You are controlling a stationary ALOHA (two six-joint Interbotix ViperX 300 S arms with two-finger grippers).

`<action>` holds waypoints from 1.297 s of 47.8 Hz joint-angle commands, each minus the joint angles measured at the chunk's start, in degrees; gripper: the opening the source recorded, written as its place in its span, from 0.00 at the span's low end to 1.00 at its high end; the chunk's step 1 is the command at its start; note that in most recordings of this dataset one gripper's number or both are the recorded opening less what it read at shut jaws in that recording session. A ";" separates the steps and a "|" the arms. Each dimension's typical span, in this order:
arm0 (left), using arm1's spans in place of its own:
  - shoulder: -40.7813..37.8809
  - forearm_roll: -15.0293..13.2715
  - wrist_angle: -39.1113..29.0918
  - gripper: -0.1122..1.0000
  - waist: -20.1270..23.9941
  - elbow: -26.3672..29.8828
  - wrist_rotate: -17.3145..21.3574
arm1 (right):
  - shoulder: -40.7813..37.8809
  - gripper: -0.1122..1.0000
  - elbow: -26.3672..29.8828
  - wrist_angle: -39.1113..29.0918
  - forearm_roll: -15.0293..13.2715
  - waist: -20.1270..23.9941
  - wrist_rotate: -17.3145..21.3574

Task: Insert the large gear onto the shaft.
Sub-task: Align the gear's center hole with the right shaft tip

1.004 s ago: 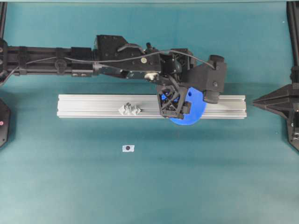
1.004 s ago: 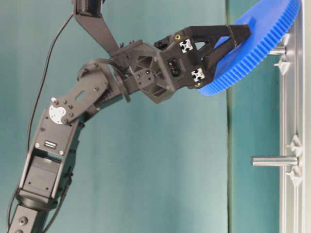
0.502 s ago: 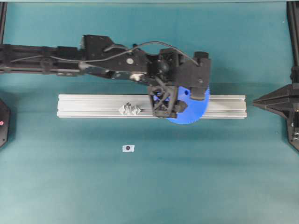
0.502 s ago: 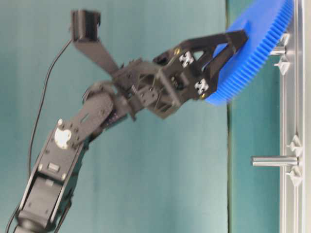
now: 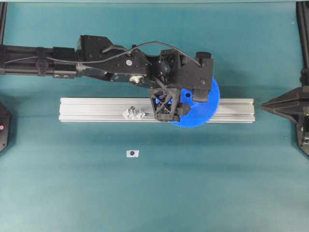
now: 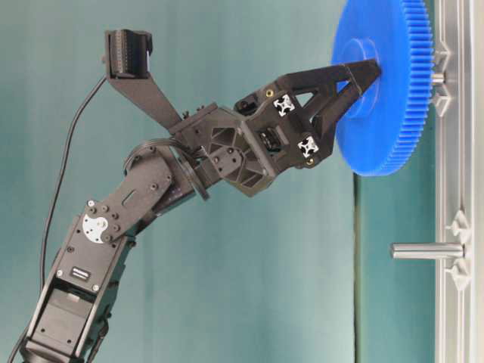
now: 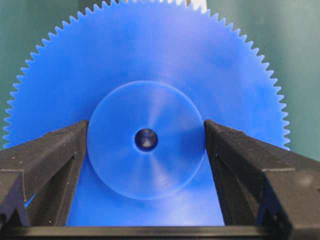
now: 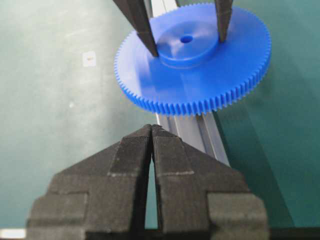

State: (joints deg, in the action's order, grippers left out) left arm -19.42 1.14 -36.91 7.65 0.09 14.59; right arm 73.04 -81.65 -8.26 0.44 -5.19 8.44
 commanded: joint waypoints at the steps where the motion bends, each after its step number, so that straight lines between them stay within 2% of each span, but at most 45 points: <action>1: 1.93 0.18 -0.26 0.87 0.44 0.18 0.09 | -0.44 0.19 0.53 0.70 0.00 -0.18 0.53; 27: 1.23 0.18 -2.46 0.91 0.53 3.96 0.00 | -0.44 0.19 0.53 0.62 0.00 -0.09 0.53; 46: -1.05 0.18 -2.64 0.91 0.53 7.82 0.18 | -0.44 0.19 0.53 0.62 0.00 -0.18 0.53; 62: -3.16 0.18 -5.54 0.91 0.53 10.37 0.62 | -0.44 0.19 0.53 0.62 0.00 -0.18 0.53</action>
State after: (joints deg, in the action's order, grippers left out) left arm -23.55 1.14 -41.84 7.73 9.14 15.03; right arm 73.13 -81.65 -8.09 0.44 -5.19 8.44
